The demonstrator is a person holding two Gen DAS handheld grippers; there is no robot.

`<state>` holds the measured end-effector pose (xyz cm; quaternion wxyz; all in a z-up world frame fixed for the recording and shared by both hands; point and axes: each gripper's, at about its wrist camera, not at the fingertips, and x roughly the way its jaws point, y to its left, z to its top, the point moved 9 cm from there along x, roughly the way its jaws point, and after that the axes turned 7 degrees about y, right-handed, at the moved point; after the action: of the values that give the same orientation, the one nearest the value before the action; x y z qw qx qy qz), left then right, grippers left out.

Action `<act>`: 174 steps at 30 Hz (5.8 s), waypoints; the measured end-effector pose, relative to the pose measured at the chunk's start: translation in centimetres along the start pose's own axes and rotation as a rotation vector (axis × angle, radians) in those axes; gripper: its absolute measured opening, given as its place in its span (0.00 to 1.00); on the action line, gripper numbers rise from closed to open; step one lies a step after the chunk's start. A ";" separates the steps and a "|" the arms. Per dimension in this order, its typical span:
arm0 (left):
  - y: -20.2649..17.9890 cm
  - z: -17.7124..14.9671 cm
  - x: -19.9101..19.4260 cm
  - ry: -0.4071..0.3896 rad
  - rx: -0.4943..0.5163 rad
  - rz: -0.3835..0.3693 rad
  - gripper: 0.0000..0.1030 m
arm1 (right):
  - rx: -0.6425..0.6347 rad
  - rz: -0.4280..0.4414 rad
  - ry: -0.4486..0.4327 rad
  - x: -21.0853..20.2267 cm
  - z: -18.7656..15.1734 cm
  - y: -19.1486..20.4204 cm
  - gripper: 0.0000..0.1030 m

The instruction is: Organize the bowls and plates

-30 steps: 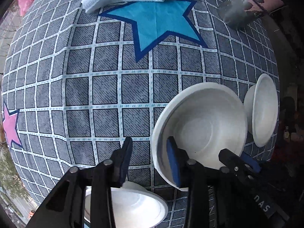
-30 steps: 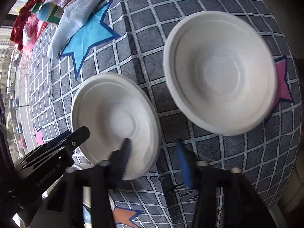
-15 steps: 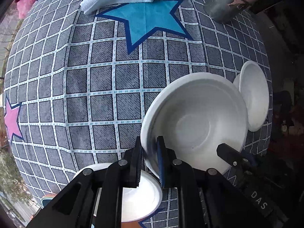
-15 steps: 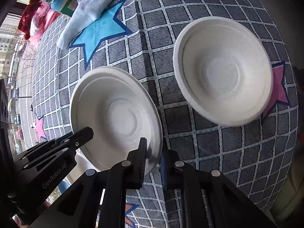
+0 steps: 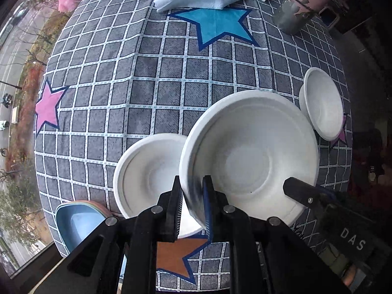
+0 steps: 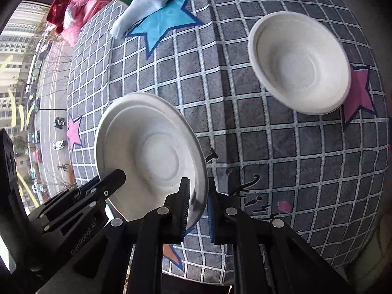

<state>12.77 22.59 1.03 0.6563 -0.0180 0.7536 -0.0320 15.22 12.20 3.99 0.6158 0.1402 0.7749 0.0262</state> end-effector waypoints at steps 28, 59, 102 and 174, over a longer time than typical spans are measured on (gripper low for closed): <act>9.1 -2.9 -1.3 -0.045 -0.170 0.020 0.17 | -0.350 -0.149 0.018 2.6 -3.3 8.8 0.15; 2.7 -3.2 -1.0 -0.009 -0.026 -0.119 0.48 | 0.281 -0.198 -0.195 -5.6 4.4 -12.6 0.68; -19.3 13.4 6.2 0.058 0.083 -0.083 0.20 | -0.106 -0.273 -0.097 -4.1 12.3 -17.1 0.13; 6.1 -6.0 -5.0 -0.140 -0.038 0.055 0.20 | -0.446 -0.214 -0.083 0.0 -5.1 6.5 0.13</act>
<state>7.58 29.16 6.36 0.7076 -0.0121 0.7065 0.0016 11.49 19.09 6.65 0.6619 -0.0813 0.7345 0.1255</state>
